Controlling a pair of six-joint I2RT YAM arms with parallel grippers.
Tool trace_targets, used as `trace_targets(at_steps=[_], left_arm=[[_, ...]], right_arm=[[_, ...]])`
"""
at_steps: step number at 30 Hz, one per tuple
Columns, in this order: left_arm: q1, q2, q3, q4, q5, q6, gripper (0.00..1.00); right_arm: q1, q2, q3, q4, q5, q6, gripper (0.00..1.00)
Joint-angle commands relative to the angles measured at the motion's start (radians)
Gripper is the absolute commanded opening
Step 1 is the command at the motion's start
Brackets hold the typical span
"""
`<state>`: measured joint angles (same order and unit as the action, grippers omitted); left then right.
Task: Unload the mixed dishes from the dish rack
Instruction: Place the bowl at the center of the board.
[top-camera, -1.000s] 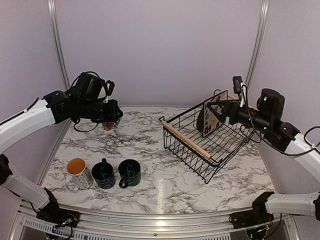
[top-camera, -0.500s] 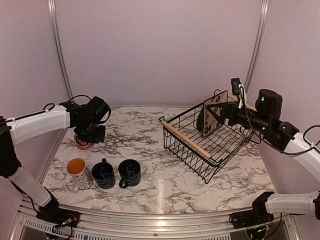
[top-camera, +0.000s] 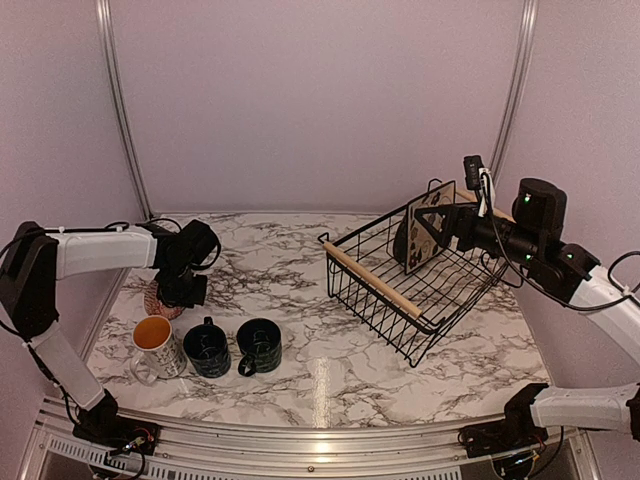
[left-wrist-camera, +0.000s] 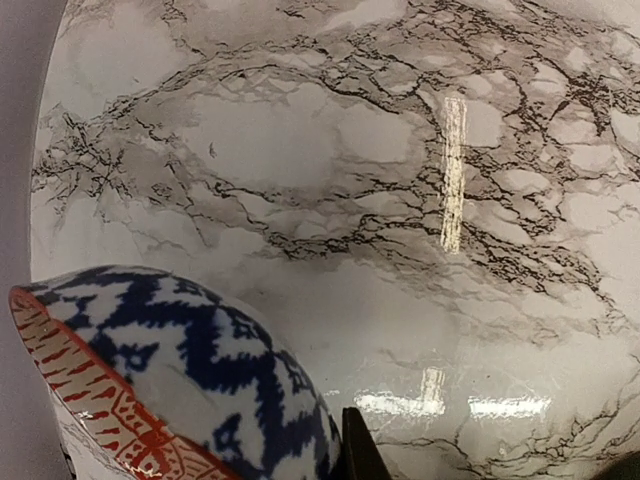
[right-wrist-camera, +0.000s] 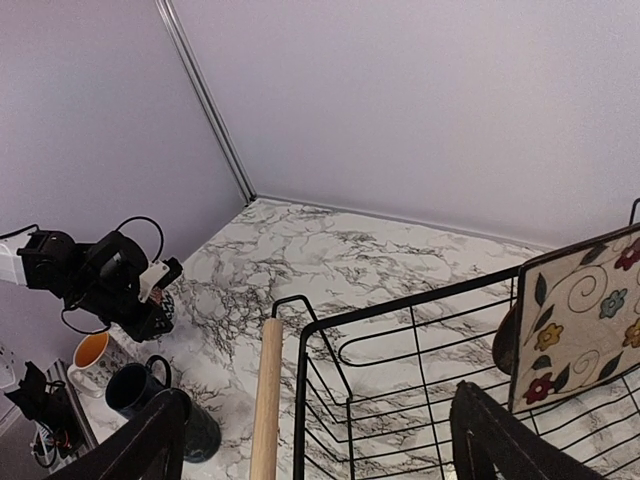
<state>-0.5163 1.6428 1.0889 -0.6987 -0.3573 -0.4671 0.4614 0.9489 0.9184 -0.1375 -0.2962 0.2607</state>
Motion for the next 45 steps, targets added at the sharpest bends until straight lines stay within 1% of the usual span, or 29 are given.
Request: trace_targets(at_steps=[1,5,14,17,21,25,30,38,42,45], left_arm=[[0.01,0.025,-0.016,0.046,0.014,0.008,0.0],[0.011,0.039,-0.025,0.055,0.025,0.01,0.0],[0.01,0.061,-0.044,0.065,0.03,0.018,0.12],[0.011,0.06,-0.043,0.064,0.032,0.023,0.2],[0.01,0.05,-0.035,0.055,0.041,0.027,0.28],[0.011,0.015,-0.018,0.039,0.046,0.031,0.42],[0.009,-0.047,0.009,0.021,0.064,0.042,0.55],[0.01,-0.16,0.098,-0.024,0.108,0.088,0.68],[0.01,-0.231,0.175,-0.035,0.153,0.13,0.76],[0.01,-0.288,0.248,-0.032,0.191,0.16,0.8]], right_arm=[[-0.004,-0.019,0.014,-0.033,0.018,-0.004,0.89],[-0.004,-0.018,0.01,-0.032,0.02,-0.002,0.88],[-0.005,-0.012,0.007,-0.026,0.016,0.003,0.89],[-0.004,-0.012,0.007,-0.03,0.017,0.005,0.88],[-0.005,-0.015,0.01,-0.038,0.021,0.007,0.89],[-0.005,-0.013,0.011,-0.044,0.028,0.01,0.88],[-0.004,0.002,0.015,-0.045,0.031,0.022,0.89],[-0.005,0.051,0.036,-0.071,0.037,0.053,0.9],[-0.004,0.085,0.053,-0.091,0.052,0.076,0.98],[-0.003,0.112,0.067,-0.108,0.076,0.096,0.98]])
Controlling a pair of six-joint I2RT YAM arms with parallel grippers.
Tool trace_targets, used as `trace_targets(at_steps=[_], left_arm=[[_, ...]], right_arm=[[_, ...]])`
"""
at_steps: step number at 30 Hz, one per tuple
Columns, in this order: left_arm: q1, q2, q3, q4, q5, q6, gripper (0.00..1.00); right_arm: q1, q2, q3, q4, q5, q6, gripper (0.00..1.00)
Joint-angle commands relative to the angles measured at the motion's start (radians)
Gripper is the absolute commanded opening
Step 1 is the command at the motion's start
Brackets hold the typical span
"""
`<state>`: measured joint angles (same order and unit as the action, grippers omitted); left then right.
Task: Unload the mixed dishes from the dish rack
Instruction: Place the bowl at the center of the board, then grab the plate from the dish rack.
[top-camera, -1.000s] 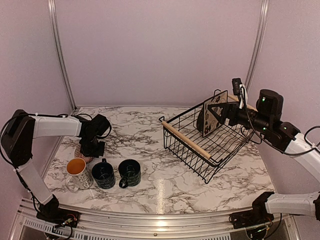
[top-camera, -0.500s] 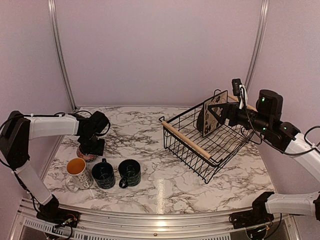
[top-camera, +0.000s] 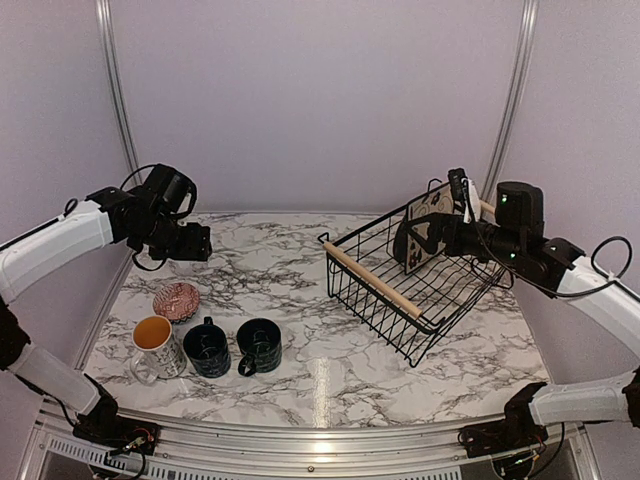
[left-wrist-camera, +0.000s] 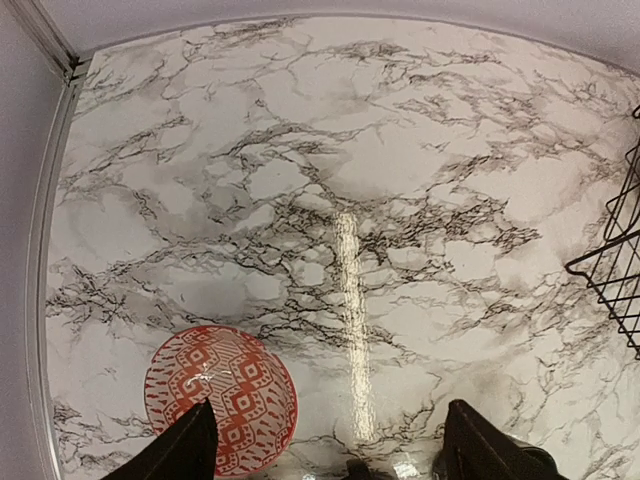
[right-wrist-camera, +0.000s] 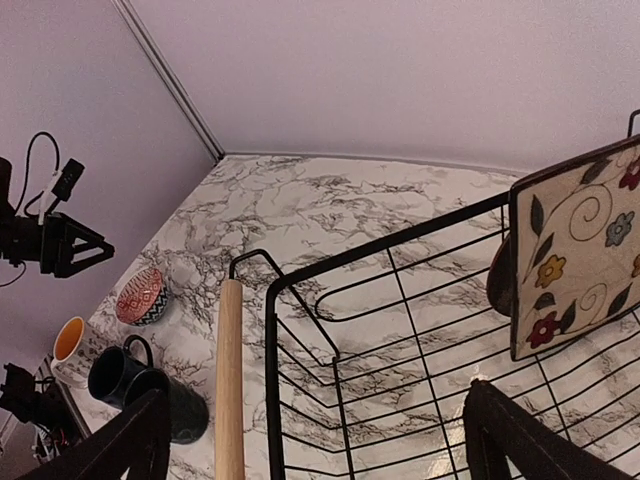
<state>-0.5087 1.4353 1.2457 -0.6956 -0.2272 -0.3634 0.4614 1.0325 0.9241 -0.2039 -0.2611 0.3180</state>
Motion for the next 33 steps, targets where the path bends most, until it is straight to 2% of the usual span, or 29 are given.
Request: trace_targets(at_steps=[1,7,17,27,33], left_arm=[[0.002,-0.098,0.119,-0.032,0.072,0.064,0.82],[0.002,-0.205,0.214,0.066,0.135,0.115,0.84],[0.002,-0.408,-0.031,0.362,0.125,0.208,0.89],[0.004,-0.476,-0.138,0.407,0.092,0.235,0.89],[0.004,-0.503,-0.164,0.418,0.078,0.245,0.9]], right_arm=[[-0.003,0.038,0.064,-0.046,0.056,0.047,0.99],[-0.003,0.1,0.116,-0.094,0.187,0.102,0.98],[-0.003,0.27,0.273,-0.219,0.427,0.158,0.99],[0.0,0.56,0.53,-0.373,0.693,0.324,0.98],[0.041,0.702,0.678,-0.419,0.814,0.318,0.98]])
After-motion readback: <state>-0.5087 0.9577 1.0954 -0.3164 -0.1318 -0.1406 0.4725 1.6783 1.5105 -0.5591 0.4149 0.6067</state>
